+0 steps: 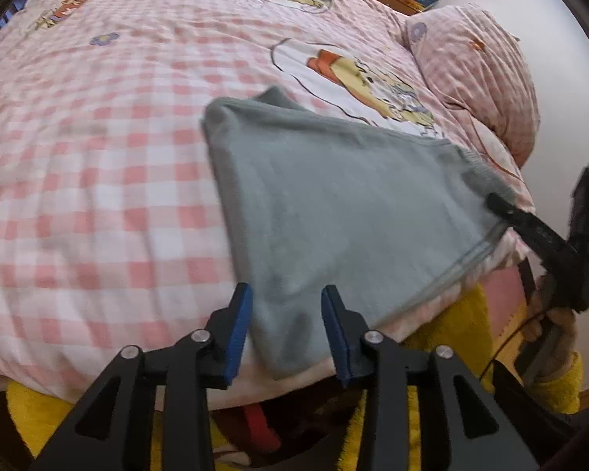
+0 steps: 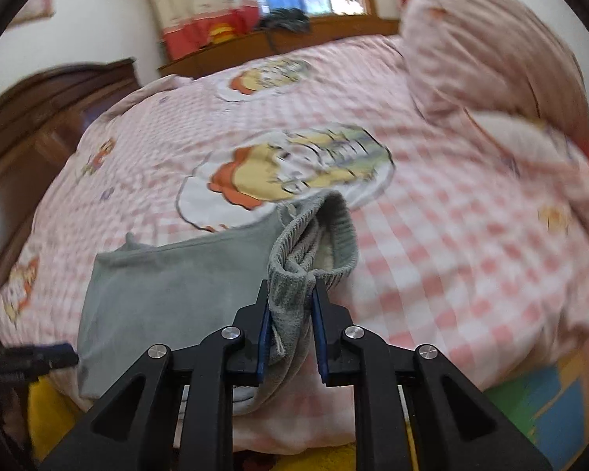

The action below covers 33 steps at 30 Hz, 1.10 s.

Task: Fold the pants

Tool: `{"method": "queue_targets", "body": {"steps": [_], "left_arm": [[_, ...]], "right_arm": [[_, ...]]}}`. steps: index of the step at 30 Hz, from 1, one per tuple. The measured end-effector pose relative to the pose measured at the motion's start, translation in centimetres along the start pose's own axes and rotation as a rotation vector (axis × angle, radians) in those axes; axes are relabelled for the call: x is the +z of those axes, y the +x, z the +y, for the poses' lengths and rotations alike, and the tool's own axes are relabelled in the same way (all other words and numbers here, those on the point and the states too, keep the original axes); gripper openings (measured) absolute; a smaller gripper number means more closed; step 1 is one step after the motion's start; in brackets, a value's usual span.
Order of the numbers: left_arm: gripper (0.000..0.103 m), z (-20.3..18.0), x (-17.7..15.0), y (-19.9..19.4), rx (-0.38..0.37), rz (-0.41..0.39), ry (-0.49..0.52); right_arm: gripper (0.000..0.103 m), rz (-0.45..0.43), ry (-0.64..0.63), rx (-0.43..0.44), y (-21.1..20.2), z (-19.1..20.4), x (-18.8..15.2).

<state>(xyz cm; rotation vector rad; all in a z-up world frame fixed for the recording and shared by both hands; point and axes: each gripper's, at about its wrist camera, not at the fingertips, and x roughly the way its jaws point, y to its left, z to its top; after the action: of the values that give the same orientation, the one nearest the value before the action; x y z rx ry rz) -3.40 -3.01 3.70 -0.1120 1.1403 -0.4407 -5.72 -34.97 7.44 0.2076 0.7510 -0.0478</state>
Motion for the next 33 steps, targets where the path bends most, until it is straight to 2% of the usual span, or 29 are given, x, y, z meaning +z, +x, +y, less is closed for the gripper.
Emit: {"method": "queue_targets", "body": {"steps": [6,12,15,20,23,28,33], "left_arm": [[0.041,1.7,0.5,-0.4,0.032,-0.017,-0.051],[0.041,3.0,0.7,-1.2,0.048,-0.043,-0.084],[0.041,3.6,0.6,-1.6,0.046,-0.057,-0.103],[0.041,4.6,0.1,-2.1,0.04,-0.07,-0.125],[0.041,5.3,-0.3,-2.3,0.036,-0.076,-0.142],[0.041,6.6,-0.8,-2.6,0.035,-0.081,-0.176],[0.041,7.3,-1.1,-2.7,0.038,-0.082,-0.189]], "right_arm": [[0.018,-0.035,-0.172,0.025,-0.8,4.3,0.8],[0.018,-0.075,-0.397,0.052,-1.6,10.5,0.6],[0.018,-0.077,-0.551,0.064,-1.5,14.5,-0.5],[0.018,-0.041,-0.725,0.095,-0.2,19.5,-3.2],[0.018,-0.003,-0.756,0.127,1.1,21.1,-4.2],[0.019,0.064,-0.731,0.175,3.3,22.0,-4.6],[0.033,0.159,-0.634,0.276,3.9,21.9,-4.6]]}}
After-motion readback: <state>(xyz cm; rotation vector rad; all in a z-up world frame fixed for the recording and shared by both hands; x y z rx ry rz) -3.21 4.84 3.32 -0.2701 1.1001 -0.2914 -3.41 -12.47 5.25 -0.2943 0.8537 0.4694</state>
